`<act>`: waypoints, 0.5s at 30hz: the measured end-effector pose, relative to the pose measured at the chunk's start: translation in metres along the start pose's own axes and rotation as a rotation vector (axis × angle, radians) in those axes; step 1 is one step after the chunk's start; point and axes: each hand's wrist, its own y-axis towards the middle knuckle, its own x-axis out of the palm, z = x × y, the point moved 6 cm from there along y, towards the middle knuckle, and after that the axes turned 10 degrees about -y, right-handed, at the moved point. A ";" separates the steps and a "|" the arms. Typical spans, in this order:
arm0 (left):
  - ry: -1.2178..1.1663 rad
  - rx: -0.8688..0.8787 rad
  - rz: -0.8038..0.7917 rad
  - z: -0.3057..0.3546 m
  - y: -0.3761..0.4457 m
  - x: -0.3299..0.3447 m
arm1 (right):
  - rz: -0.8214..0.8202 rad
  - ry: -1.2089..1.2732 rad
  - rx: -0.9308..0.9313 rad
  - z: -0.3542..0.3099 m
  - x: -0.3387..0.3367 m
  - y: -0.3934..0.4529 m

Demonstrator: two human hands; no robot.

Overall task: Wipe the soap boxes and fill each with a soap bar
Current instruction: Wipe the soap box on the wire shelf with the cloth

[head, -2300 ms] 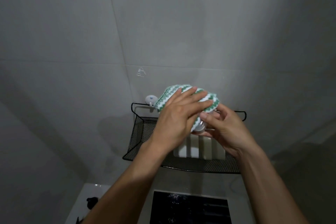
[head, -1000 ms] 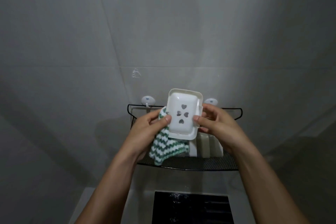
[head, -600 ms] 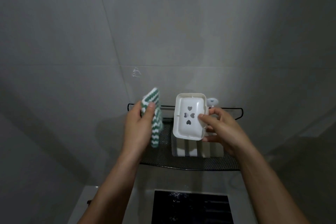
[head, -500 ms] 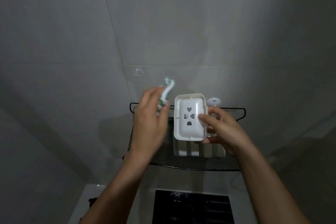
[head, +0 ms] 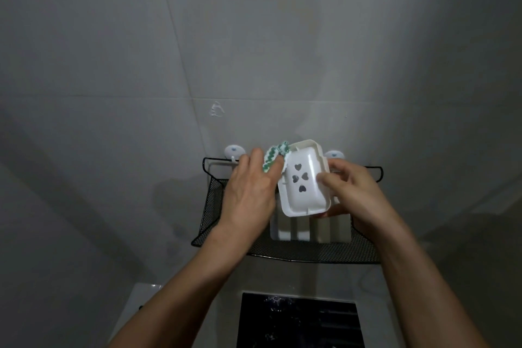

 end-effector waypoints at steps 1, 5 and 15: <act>0.008 0.022 -0.024 0.000 0.000 0.000 | 0.002 -0.031 0.001 0.000 -0.001 0.001; 0.004 0.195 -0.149 -0.004 -0.001 0.004 | 0.033 -0.143 -0.004 0.004 -0.008 0.002; 0.081 0.318 -0.150 -0.002 0.006 -0.001 | 0.008 -0.122 -0.046 0.000 -0.012 0.012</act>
